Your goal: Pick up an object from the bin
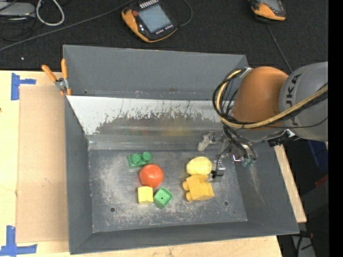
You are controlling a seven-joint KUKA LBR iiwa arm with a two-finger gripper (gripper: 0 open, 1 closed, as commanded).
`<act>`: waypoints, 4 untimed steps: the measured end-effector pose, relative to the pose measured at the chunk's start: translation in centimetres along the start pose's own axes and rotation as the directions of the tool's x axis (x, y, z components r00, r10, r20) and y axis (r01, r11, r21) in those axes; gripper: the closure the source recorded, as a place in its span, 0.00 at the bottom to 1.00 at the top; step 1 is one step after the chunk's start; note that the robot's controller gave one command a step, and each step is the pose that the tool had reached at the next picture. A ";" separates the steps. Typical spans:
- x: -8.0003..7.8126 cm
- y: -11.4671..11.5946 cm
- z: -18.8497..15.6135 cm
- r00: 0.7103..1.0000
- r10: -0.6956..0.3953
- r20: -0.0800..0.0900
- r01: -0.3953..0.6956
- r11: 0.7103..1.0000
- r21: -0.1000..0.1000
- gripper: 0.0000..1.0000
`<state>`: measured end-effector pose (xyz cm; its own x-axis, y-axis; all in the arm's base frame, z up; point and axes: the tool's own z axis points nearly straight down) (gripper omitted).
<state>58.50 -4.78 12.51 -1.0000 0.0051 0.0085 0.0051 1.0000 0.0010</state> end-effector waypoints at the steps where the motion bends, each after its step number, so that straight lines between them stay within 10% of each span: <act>1: -0.2 0.0 -0.5 1.000 -0.001 0.008 0.001 1.000 0.001 0.00; 2: 0.4 4.8 3.5 0.977 0.215 0.006 -0.215 0.977 -0.001 0.00; 3: 1.9 -3.3 4.1 0.972 0.236 0.011 -0.236 0.972 -0.011 1.00; 4: 1.9 -3.3 4.1 0.972 0.235 0.012 -0.235 0.972 -0.011 1.00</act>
Offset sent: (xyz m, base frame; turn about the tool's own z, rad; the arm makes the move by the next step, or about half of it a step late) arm -0.0052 0.0596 -0.0435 0.2564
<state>56.54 -8.10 8.38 -0.9707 0.2405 -0.0030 0.2404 0.9706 0.0098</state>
